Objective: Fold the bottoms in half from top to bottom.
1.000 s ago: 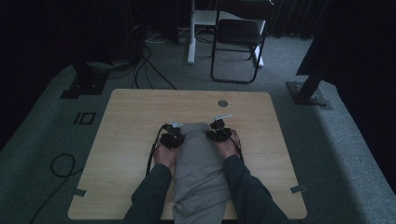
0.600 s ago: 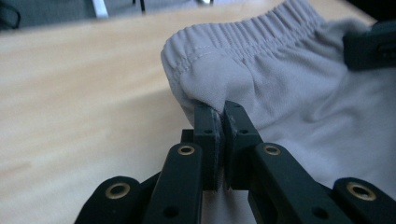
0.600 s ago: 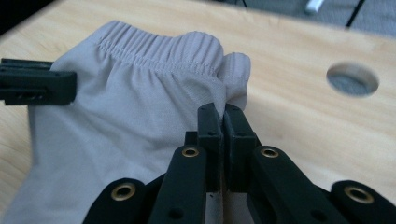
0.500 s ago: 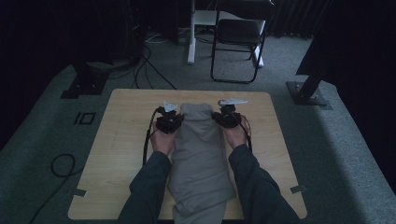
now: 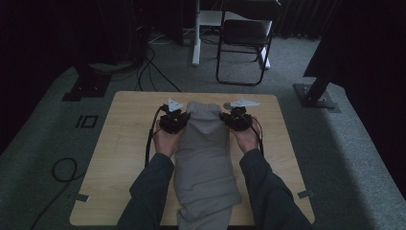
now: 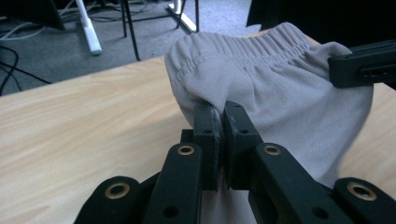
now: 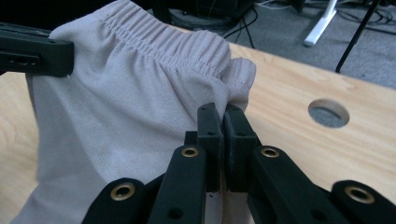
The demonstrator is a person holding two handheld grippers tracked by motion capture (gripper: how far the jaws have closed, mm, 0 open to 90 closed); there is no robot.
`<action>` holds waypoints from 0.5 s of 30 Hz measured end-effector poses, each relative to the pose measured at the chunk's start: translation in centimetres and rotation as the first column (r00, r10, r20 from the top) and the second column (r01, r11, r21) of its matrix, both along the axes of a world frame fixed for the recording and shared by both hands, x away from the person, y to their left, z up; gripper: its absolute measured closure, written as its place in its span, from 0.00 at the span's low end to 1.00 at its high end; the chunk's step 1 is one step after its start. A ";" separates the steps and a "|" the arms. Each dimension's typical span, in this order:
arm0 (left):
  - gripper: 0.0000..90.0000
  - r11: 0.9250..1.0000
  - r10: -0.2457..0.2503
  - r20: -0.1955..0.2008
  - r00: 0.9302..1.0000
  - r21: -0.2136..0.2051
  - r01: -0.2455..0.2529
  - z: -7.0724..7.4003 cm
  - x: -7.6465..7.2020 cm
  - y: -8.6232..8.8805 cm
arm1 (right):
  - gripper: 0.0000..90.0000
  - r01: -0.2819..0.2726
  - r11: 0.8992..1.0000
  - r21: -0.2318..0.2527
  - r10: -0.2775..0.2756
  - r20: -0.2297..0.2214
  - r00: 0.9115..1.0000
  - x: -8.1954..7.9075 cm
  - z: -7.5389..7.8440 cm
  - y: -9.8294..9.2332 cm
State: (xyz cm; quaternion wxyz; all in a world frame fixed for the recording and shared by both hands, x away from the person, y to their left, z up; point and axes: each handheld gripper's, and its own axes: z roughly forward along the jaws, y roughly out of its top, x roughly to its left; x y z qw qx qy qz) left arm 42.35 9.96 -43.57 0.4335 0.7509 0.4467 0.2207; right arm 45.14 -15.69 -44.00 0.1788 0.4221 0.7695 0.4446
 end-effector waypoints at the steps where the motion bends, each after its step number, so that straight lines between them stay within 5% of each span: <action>1: 0.95 1.000 -0.001 -0.002 1.000 -0.002 0.001 0.0 -0.3 0.0 | 0.97 -0.006 1.000 0.001 0.006 -0.003 1.000 -0.5 -0.1 -0.1; 10: 0.95 0.994 -0.086 0.005 0.996 0.066 0.085 -1.1 -5.9 -0.1 | 0.97 -0.080 0.997 0.005 0.080 -0.028 0.996 -5.5 -1.4 -1.1; 15: 0.95 0.988 -0.114 -0.070 0.991 0.097 0.121 -3.9 -9.2 0.2 | 0.96 -0.128 0.992 -0.017 0.127 -0.060 0.990 -8.2 -3.1 -1.1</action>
